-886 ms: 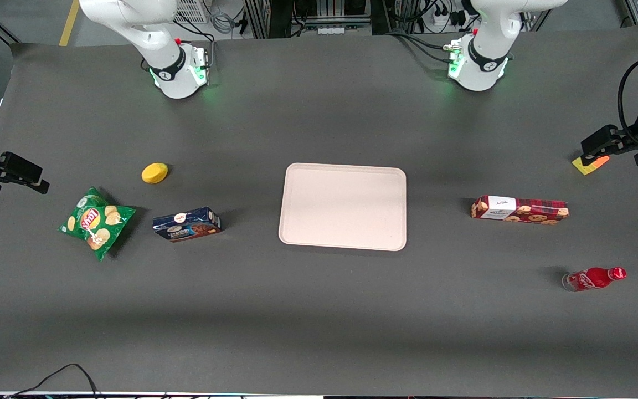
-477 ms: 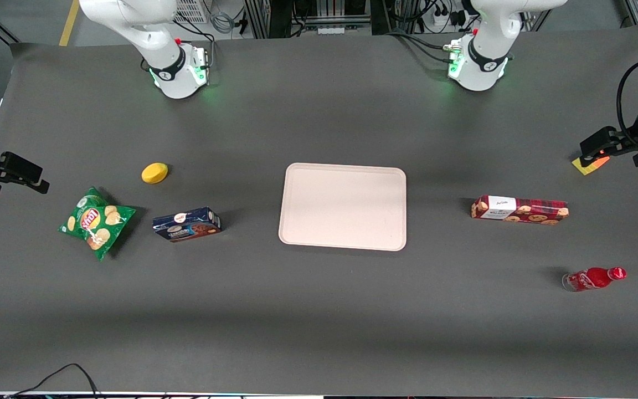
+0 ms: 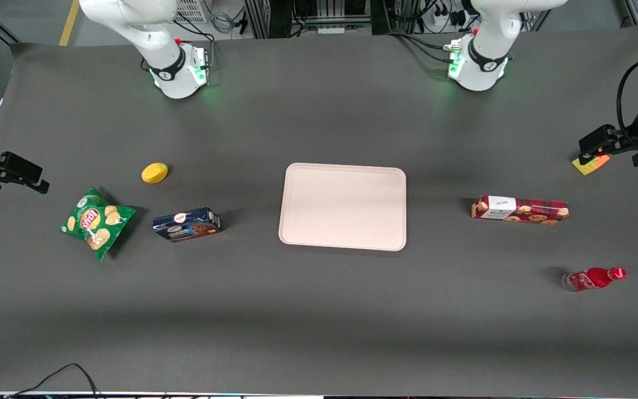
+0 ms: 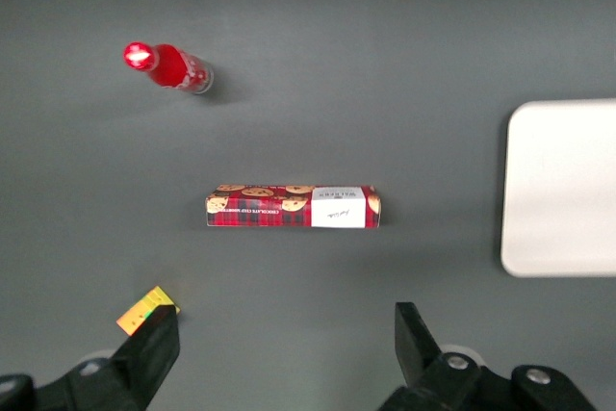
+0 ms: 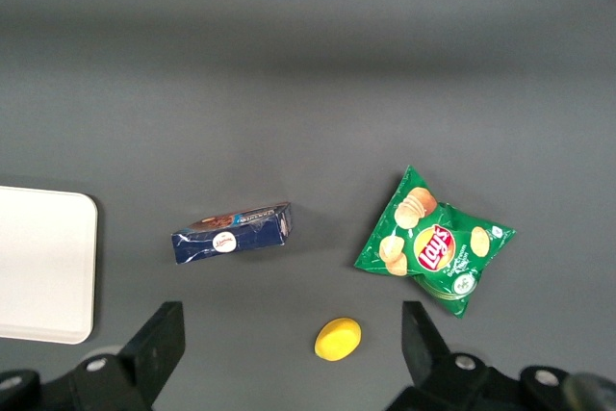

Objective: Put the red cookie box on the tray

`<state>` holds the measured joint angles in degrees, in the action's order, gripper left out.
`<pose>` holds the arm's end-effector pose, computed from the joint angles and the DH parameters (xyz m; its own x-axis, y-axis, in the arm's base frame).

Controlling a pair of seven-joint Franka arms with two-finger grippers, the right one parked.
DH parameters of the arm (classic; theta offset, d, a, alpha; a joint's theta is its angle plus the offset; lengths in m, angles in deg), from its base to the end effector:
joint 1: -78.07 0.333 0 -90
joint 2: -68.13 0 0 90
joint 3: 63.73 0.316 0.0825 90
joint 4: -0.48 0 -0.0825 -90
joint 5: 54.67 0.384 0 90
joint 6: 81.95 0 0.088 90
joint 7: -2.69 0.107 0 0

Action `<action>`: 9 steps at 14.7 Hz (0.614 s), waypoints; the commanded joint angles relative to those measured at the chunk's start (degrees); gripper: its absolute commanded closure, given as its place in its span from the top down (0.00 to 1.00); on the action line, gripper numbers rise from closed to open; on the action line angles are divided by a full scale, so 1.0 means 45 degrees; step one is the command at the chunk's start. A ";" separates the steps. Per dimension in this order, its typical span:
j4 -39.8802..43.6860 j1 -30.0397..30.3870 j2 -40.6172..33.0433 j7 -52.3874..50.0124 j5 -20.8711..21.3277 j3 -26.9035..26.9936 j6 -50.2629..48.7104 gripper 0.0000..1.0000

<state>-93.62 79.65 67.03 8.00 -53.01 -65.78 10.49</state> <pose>0.5512 -0.0017 0.6050 0.9947 -0.1019 -0.0125 -0.1022 -0.9944 -0.0286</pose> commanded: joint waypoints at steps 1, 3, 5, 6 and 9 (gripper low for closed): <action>0.0364 0.0098 0.0789 0.2486 0.0081 0.0024 -0.0329 1.00; 0.0345 0.0176 0.1081 0.3794 0.0198 0.0024 -0.0290 1.00; 0.0267 0.0389 0.1510 0.5103 0.0198 0.0025 -0.0076 1.00; 0.0267 0.0507 0.1725 0.5709 0.0198 0.0005 0.0022 1.00; -0.0179 0.0547 0.2371 0.8380 0.0334 0.0025 0.0877 1.00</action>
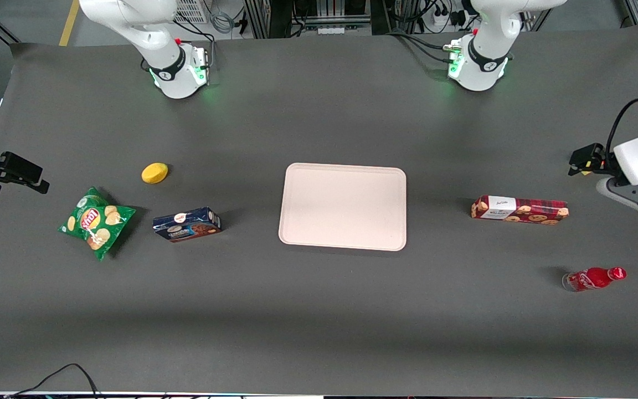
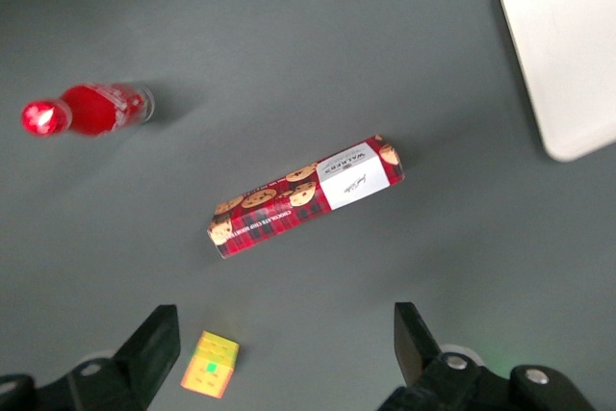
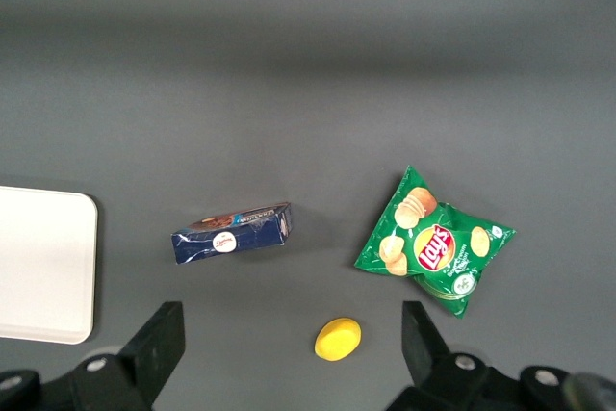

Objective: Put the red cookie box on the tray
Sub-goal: 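Move the open left gripper down over the red plaid cookie box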

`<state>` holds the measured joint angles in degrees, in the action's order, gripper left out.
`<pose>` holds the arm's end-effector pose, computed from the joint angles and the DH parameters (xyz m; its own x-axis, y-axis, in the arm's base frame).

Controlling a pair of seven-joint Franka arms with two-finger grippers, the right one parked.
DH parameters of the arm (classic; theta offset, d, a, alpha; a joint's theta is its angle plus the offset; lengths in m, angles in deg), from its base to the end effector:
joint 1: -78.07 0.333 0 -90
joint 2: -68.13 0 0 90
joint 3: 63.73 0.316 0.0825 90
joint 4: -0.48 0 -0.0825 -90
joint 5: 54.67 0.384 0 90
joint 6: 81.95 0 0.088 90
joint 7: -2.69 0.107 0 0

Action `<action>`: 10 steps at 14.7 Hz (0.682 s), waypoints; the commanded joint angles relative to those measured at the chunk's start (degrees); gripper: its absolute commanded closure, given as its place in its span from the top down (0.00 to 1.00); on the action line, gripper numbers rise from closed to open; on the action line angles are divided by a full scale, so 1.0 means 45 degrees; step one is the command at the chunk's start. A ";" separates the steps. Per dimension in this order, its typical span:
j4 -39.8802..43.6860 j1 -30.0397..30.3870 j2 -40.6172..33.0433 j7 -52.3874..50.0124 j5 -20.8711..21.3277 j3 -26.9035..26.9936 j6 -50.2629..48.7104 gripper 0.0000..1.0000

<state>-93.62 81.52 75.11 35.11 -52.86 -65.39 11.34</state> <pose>0.5853 0.0223 0.5259 0.8496 -0.5114 -0.1291 -0.5095 -0.8590 0.0495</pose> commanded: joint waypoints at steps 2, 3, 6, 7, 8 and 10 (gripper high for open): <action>-0.1329 0.0209 0.0655 0.4542 0.0710 -0.0062 0.2326 1.00; -0.2090 0.0229 0.0617 0.5190 0.0711 -0.0062 0.3244 1.00; -0.4435 0.0190 0.0207 0.6248 0.0711 0.0074 0.5454 1.00; -0.4944 0.0210 0.0187 0.6600 0.0711 0.0075 0.5867 1.00; -0.5452 0.0190 0.0167 0.6951 0.0614 0.0094 0.6277 1.00; -0.6195 0.0190 0.0148 0.7770 0.0574 0.0114 0.7019 1.00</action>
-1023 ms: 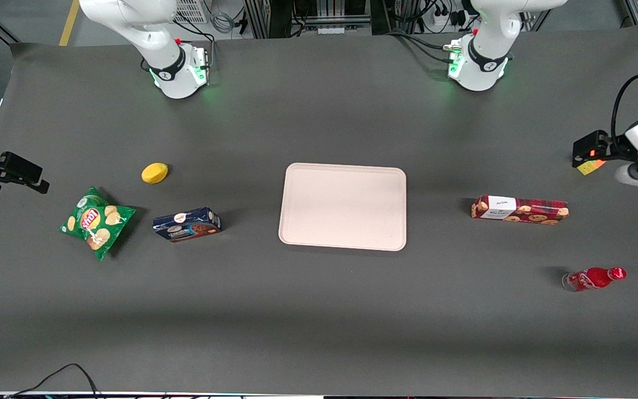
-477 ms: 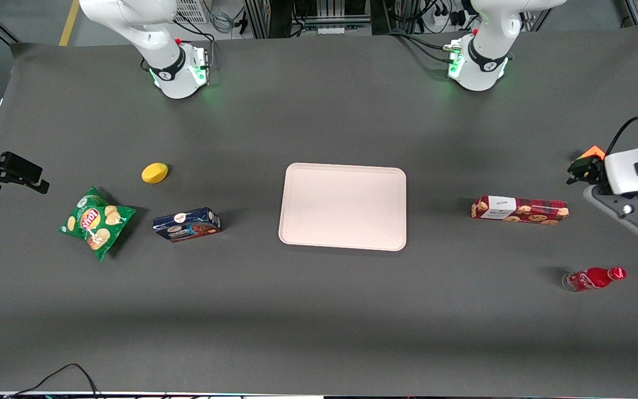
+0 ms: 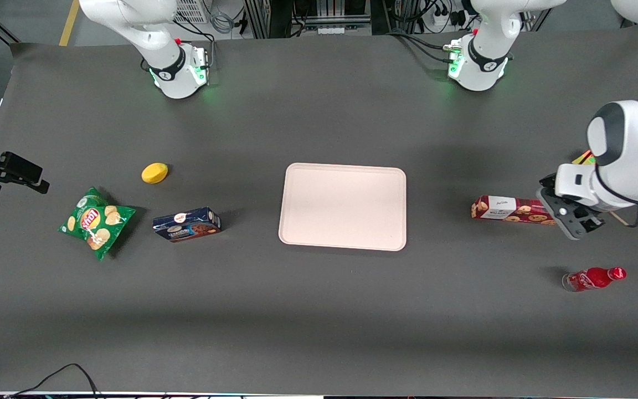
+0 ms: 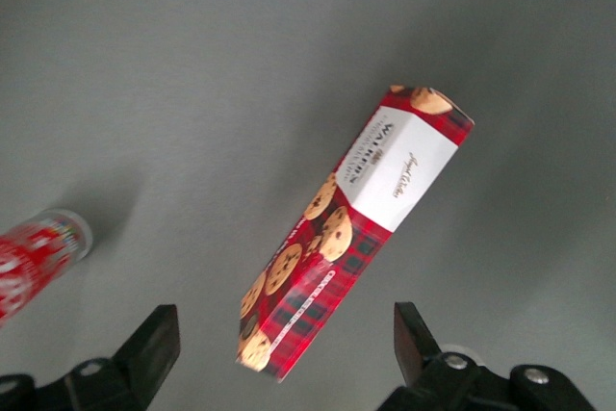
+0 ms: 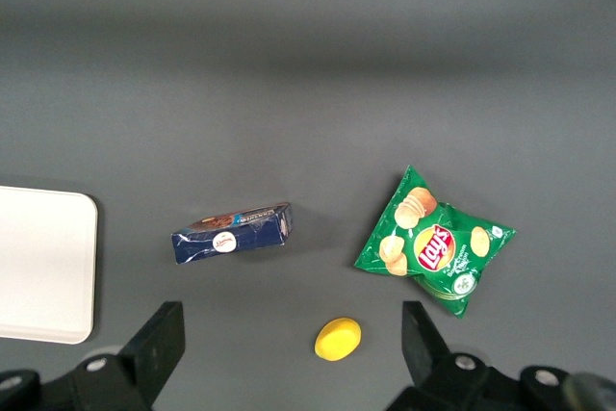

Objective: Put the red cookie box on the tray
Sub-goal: 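Move the open left gripper down over the red plaid cookie box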

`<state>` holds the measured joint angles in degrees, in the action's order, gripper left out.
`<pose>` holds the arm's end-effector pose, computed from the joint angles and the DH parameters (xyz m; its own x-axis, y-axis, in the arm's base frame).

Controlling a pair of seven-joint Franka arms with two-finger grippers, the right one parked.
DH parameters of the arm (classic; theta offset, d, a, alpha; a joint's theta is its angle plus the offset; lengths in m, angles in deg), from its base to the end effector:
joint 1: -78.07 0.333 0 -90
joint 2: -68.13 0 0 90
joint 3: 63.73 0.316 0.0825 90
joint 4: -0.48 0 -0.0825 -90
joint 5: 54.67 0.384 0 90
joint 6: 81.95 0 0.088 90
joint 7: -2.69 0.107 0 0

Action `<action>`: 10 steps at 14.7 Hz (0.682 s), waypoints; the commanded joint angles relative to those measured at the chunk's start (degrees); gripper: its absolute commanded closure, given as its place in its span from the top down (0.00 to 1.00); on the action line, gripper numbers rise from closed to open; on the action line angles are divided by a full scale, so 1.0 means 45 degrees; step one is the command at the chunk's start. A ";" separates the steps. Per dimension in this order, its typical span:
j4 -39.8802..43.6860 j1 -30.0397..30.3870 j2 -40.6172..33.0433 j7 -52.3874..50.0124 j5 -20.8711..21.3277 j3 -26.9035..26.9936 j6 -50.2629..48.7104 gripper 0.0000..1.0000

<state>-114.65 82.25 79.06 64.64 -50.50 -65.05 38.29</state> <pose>0.5758 0.0326 0.3530 0.4743 -0.8751 -0.0961 -0.8743 -0.4810 0.0647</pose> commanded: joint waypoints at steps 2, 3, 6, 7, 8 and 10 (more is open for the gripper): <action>-0.2574 0.0068 -0.0730 0.1700 -0.0086 0.0058 0.2333 1.00; -0.3140 0.0049 -0.0807 0.1760 -0.0106 0.0097 0.3018 1.00; -0.4217 -0.0068 -0.0828 0.2051 -0.0107 0.0097 0.4854 1.00; -0.4549 -0.0088 -0.0808 0.2227 -0.0107 0.0097 0.5460 0.99; -0.4726 -0.0088 -0.0750 0.2307 -0.0107 0.0097 0.5814 0.99; -0.5097 -0.0146 -0.0633 0.2385 -0.0107 0.0097 0.6575 0.99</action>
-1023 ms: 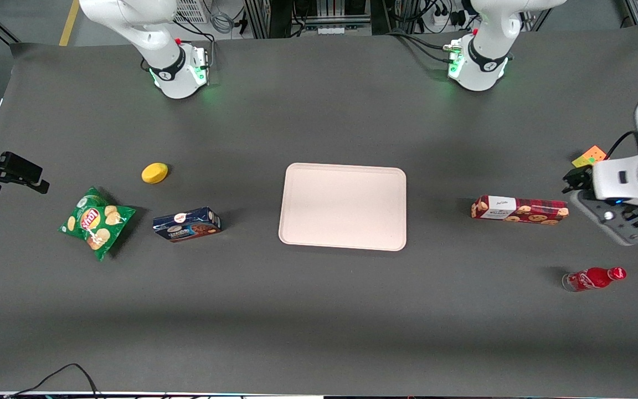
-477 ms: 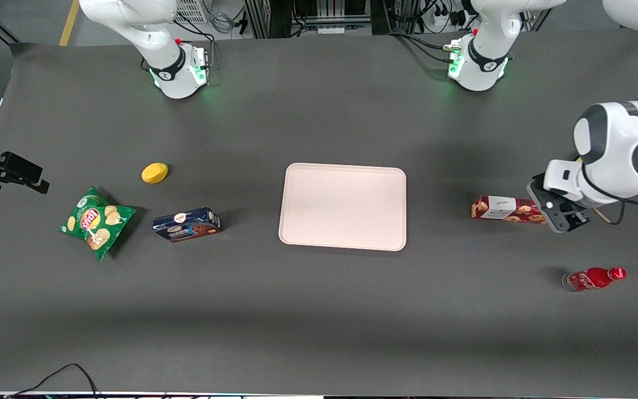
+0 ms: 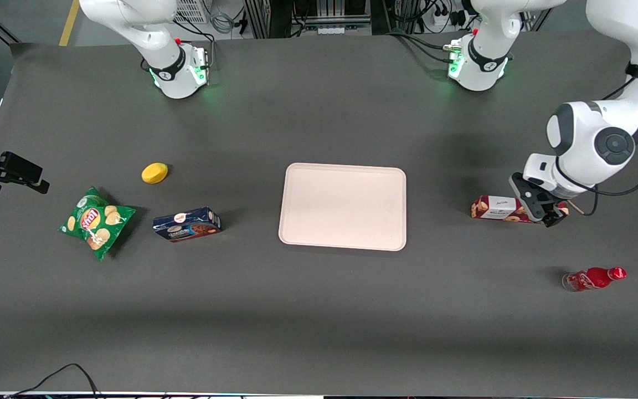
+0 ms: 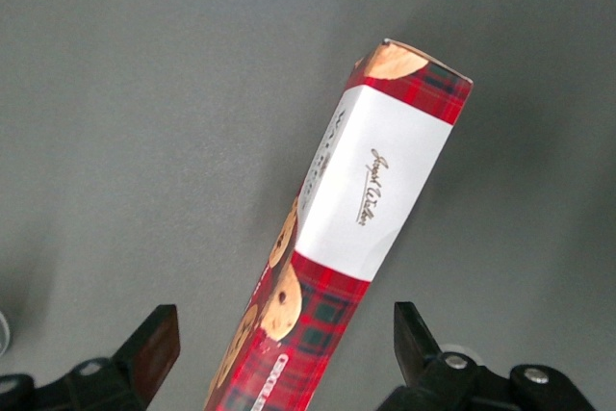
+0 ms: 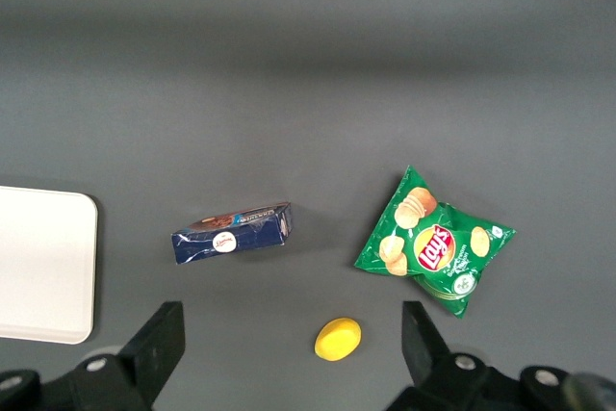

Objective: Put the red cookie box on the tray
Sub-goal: 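Close the left gripper on the cookie box's end and lift it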

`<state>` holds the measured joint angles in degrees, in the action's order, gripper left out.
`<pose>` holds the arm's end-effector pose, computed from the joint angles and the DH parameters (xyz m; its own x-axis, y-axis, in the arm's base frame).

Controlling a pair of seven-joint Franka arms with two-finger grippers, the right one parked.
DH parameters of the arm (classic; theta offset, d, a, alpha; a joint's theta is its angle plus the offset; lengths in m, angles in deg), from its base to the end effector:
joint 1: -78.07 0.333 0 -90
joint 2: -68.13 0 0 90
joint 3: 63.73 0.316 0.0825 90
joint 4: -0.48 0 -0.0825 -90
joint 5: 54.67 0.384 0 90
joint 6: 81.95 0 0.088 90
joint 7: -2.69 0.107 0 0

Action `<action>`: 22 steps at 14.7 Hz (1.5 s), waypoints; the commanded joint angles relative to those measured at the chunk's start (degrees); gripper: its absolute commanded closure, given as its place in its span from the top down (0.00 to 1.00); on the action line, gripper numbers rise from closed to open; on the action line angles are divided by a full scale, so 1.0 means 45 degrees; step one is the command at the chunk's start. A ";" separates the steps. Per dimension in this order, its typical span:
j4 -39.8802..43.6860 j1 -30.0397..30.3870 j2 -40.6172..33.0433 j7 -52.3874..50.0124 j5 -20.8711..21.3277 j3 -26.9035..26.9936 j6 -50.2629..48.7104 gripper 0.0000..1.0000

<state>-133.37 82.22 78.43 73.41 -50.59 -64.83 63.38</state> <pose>0.5189 0.0267 0.2611 0.3262 -0.9449 -0.0296 -0.9451 -0.3253 -0.0311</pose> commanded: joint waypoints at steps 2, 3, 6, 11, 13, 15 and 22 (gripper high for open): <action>-0.1154 -0.0220 -0.0278 0.0729 -0.0104 0.0049 0.1531 0.98; -0.1271 -0.0220 -0.0219 0.0750 -0.0085 0.0068 0.1688 0.98; -0.1350 -0.0220 -0.0063 0.1003 -0.0085 0.0068 0.1728 0.98; -0.1331 -0.0200 0.0231 0.1043 -0.0105 0.0127 0.1884 0.89; -0.1331 -0.0200 0.0270 0.1043 -0.0105 0.0146 0.2118 0.75; -0.1331 -0.0219 0.0270 0.1043 -0.0105 0.0146 0.2138 0.66; -0.1292 -0.0220 0.0290 0.1062 -0.0105 0.0166 0.2275 0.09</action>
<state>-138.71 81.88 80.05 77.10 -50.61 -64.72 72.91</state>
